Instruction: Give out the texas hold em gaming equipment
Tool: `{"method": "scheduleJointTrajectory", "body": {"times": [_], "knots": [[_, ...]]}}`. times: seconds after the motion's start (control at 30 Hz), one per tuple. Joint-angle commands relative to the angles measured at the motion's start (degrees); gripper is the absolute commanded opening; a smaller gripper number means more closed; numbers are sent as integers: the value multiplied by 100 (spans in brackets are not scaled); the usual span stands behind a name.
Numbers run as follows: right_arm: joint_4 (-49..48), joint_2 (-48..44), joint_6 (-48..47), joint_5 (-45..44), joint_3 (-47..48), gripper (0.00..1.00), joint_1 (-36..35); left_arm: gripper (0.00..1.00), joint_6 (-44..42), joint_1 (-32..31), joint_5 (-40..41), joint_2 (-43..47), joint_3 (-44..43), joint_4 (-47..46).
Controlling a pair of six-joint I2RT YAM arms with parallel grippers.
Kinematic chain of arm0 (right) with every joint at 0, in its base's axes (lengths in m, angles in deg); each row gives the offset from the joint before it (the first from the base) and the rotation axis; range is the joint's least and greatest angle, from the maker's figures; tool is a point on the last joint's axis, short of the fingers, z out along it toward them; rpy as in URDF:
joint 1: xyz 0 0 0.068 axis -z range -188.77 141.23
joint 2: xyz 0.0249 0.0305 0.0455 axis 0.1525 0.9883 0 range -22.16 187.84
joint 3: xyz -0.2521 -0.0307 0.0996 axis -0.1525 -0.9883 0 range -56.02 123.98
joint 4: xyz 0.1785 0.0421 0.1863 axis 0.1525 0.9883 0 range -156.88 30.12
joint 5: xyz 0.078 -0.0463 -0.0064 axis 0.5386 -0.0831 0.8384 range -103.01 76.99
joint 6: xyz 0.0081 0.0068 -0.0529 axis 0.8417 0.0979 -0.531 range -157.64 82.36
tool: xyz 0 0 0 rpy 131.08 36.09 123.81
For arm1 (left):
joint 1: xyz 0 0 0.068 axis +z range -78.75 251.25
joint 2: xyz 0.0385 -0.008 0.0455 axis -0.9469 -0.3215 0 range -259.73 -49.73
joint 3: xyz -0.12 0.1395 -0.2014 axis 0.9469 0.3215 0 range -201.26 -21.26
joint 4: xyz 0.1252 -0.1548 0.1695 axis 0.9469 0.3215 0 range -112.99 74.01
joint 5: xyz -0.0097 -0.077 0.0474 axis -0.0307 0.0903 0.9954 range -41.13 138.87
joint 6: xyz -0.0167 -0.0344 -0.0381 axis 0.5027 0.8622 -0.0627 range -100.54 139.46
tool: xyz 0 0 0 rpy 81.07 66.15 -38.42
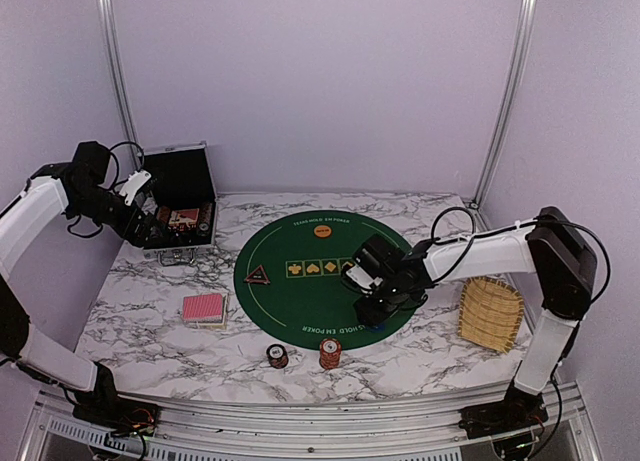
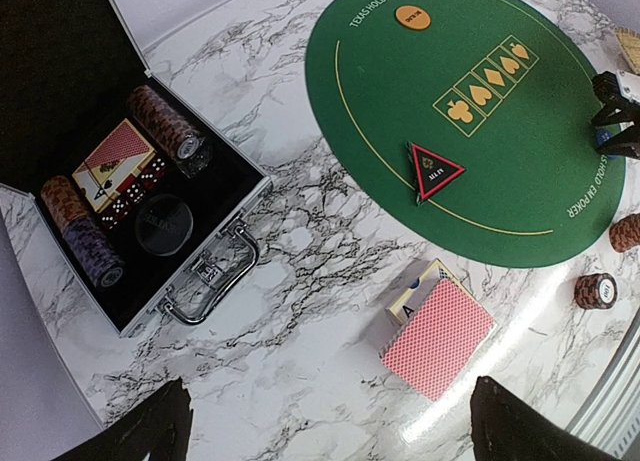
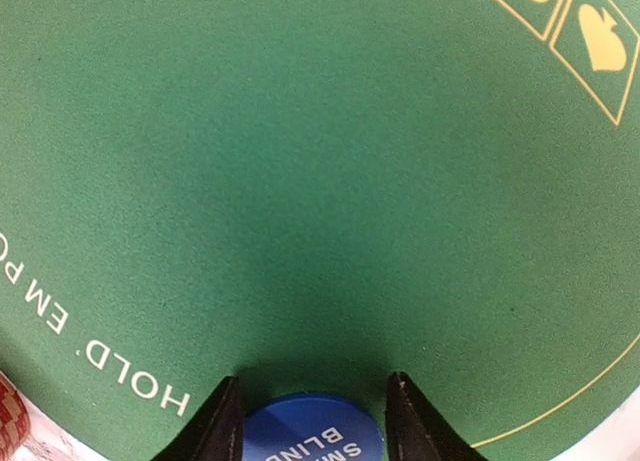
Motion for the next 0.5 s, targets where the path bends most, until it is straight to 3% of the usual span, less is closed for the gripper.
{"method": "scheduleJointTrajectory", "body": {"times": [0.0,0.13,0.3,0.47], "knots": [[249,-141,49,-145,403,54,47,99,-22,-22,-24,43,-131,148],[437,-391,83,47,806,70,-54,99,-33,-22,5,60,-118,148],[793,-742,88,378,983,81,-502,99,-52,-22,31,60,-105,157],[1228,-847,128,849,1062,86,-970,99,-72,-22,-19,57,-86,157]]}}
